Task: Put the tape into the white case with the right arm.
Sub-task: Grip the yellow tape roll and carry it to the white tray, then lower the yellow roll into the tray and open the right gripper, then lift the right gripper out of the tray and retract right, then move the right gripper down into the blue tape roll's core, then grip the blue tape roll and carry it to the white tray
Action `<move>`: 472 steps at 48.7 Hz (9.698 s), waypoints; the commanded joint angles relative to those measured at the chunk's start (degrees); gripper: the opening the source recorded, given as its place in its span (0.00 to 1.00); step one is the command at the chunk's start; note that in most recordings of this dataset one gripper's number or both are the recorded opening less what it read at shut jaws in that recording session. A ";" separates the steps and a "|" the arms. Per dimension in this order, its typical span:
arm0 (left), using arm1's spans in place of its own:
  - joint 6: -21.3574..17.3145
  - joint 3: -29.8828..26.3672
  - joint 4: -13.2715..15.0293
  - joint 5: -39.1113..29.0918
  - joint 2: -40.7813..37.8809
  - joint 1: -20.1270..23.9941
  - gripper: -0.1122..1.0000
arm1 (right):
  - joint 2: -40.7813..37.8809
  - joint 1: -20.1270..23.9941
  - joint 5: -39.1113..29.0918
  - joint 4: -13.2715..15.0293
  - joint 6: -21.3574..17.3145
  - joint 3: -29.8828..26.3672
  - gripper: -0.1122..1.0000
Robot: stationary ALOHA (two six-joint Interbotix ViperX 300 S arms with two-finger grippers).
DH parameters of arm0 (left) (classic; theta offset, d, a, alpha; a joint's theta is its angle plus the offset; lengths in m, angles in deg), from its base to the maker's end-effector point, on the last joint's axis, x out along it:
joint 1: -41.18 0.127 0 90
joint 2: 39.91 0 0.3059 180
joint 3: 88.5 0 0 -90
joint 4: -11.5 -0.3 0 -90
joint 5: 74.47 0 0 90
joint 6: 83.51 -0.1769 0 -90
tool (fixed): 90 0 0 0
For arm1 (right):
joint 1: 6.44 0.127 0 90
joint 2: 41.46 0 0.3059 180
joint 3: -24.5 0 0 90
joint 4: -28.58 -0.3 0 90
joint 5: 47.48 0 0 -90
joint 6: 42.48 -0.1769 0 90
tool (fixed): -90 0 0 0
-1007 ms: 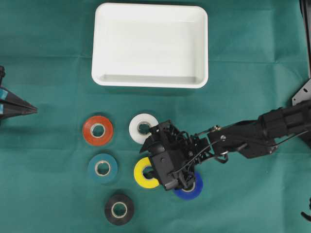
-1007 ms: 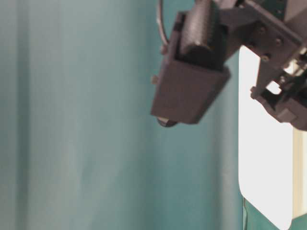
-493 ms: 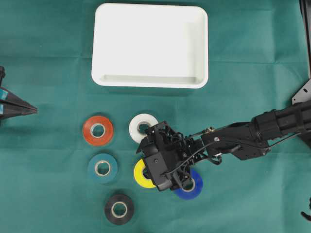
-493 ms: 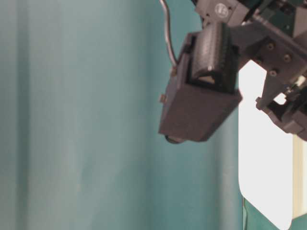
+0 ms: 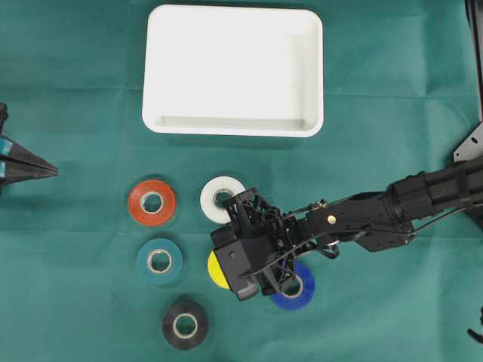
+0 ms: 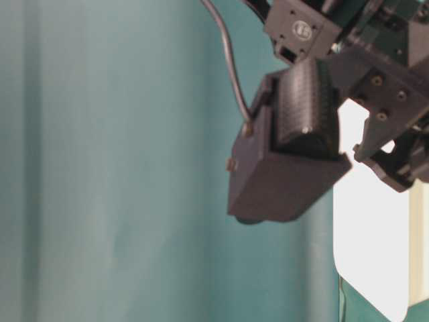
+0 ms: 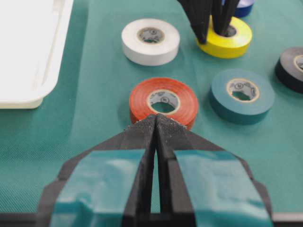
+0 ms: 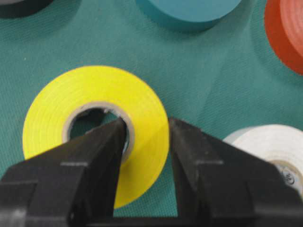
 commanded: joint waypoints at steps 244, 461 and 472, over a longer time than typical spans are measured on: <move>-0.09 -0.09 0.09 1.49 0.00 1.14 0.11 | 27.07 -34.45 5.36 9.58 -13.27 19.69 0.65; -0.09 0.09 0.09 1.67 0.00 1.67 0.11 | 10.02 6.42 5.54 9.58 -14.15 15.38 0.59; -0.09 0.09 0.09 1.58 0.00 1.67 0.11 | 10.46 6.50 5.54 9.49 -14.15 15.21 0.14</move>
